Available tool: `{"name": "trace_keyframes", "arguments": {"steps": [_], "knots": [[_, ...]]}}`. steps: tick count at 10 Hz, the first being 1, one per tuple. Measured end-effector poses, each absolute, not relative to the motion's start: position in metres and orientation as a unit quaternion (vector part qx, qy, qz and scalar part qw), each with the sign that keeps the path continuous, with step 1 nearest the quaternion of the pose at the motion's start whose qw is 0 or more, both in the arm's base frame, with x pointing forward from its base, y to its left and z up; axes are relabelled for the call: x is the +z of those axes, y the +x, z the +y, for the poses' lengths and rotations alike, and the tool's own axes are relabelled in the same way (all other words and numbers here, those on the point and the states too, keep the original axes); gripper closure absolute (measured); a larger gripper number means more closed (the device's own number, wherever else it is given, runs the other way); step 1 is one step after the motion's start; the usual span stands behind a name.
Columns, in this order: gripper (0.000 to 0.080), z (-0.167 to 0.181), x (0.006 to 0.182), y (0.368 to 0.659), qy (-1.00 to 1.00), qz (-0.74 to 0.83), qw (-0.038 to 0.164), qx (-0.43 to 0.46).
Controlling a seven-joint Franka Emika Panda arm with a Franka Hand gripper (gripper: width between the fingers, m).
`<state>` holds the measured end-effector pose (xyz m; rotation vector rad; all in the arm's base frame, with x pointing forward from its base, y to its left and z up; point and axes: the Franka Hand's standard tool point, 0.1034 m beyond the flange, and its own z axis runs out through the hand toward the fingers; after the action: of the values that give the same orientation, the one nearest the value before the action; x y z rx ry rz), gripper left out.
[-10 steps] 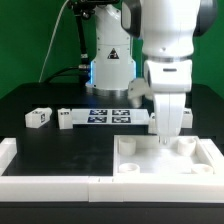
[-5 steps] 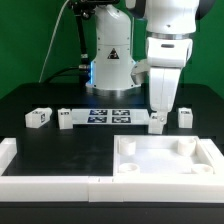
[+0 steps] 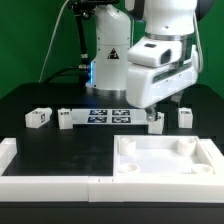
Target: Assemble one leg
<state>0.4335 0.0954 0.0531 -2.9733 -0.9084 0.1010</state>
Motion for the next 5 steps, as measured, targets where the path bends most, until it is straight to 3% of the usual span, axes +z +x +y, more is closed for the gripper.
{"name": "trace_keyframes", "arguments": {"steps": [2, 5], "knots": [[0.015, 0.109, 0.051, 0.412, -0.983, -0.175, 0.011, 0.043], [0.015, 0.123, 0.053, 0.41, -0.997, 0.051, 0.025, 0.049]]}}
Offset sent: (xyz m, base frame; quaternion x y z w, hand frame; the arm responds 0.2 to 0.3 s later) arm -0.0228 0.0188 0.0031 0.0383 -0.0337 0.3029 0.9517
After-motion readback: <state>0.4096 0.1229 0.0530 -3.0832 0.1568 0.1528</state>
